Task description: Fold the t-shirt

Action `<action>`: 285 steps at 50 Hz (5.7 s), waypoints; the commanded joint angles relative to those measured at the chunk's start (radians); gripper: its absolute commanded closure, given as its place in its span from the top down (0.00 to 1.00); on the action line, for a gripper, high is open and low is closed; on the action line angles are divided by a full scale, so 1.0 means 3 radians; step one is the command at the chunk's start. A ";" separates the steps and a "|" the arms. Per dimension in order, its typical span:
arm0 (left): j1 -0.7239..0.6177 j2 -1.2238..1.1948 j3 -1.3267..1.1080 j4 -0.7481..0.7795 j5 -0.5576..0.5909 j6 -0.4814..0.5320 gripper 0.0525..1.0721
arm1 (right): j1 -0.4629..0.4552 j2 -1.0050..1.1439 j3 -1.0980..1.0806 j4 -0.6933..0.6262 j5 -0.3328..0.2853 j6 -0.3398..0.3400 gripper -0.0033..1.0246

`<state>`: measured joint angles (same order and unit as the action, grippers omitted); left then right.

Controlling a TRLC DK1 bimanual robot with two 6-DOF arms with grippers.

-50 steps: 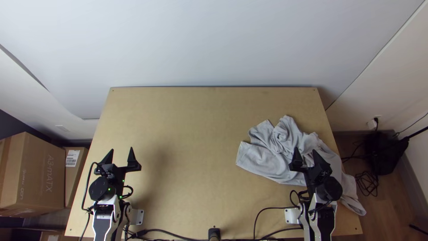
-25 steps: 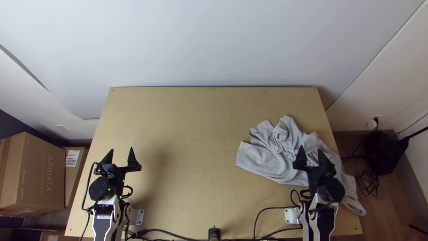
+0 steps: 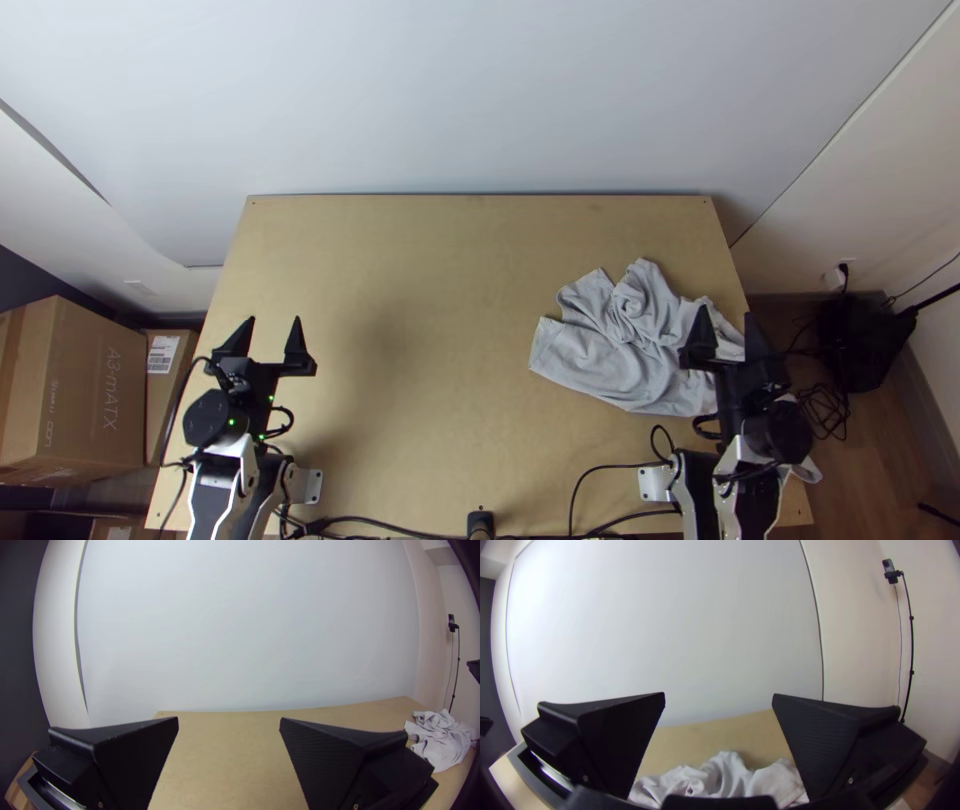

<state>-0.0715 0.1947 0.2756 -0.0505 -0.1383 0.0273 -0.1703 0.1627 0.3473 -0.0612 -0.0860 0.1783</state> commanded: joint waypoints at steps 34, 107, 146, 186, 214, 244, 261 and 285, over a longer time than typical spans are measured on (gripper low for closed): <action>-0.0544 0.2061 0.2287 -0.2327 0.0037 0.0144 0.96 | -0.0307 0.1907 0.2570 -0.2951 0.0031 0.0653 0.96; -0.0534 0.2557 0.3146 -0.3355 0.0599 -0.0618 0.94 | -0.0215 0.3339 0.1639 -0.2823 -0.0265 0.1906 0.57; -0.1132 0.3048 0.3290 -0.3130 0.0604 -0.0720 0.94 | -0.0368 0.3211 0.1511 -0.2271 0.0133 0.1829 0.03; -0.2303 0.5441 0.4798 -0.1897 0.1018 -0.1139 0.95 | -0.1217 0.2071 0.1440 -0.2061 0.0138 0.1236 0.03; -0.2615 0.7210 0.6347 -0.1892 0.0931 -0.1436 0.94 | -0.1293 0.1943 0.1670 -0.2291 -0.0312 0.1277 0.03; -0.2717 0.7706 0.6588 -0.1544 0.0942 -0.1512 0.72 | -0.1283 0.2019 0.1793 -0.2261 -0.0312 0.1349 0.03; -0.2589 0.7558 0.6475 -0.1575 0.0977 -0.1543 0.02 | -0.1288 0.2040 0.1818 -0.2261 -0.0312 0.1379 0.03; -0.1766 0.5119 0.3954 -0.1550 0.1248 -0.1293 0.02 | -0.1145 0.2326 0.1987 -0.2230 -0.0312 0.1451 0.03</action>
<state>-0.6128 1.8854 1.6375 -0.5152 0.2207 -0.3977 -0.5350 0.8299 0.8913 -0.7425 -0.1734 0.5941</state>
